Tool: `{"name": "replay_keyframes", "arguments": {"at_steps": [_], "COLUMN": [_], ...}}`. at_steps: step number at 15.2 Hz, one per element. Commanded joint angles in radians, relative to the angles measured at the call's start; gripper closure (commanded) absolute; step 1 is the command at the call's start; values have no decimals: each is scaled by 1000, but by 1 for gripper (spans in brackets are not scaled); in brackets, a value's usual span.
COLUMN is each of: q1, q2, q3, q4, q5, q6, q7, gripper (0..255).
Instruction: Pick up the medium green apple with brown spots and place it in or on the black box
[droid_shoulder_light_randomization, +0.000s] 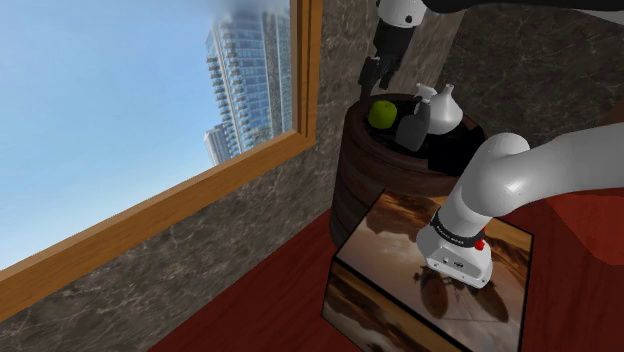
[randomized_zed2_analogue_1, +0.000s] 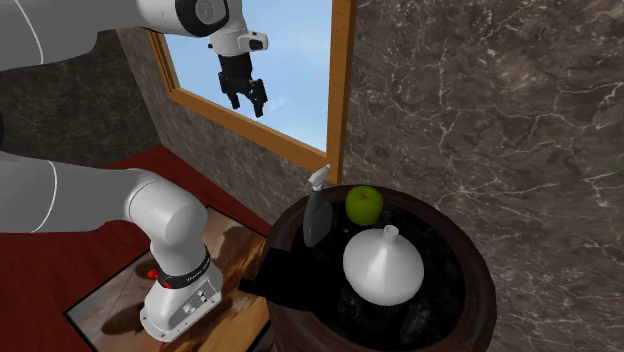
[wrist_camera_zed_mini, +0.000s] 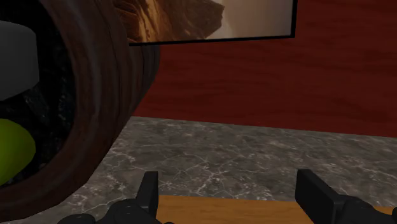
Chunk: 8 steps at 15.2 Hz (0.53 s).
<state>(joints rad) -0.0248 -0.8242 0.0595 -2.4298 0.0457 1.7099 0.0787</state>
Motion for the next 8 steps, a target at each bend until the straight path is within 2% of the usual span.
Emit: {"name": "replay_keyframes", "arguments": {"at_steps": [1, 8], "q1": [0, 9], "q2": [0, 5], "q3": [0, -199], "q4": [0, -63], "q5": [0, -140], "q6": [0, 12], "q7": [0, -360], "gripper": [0, 0]}}
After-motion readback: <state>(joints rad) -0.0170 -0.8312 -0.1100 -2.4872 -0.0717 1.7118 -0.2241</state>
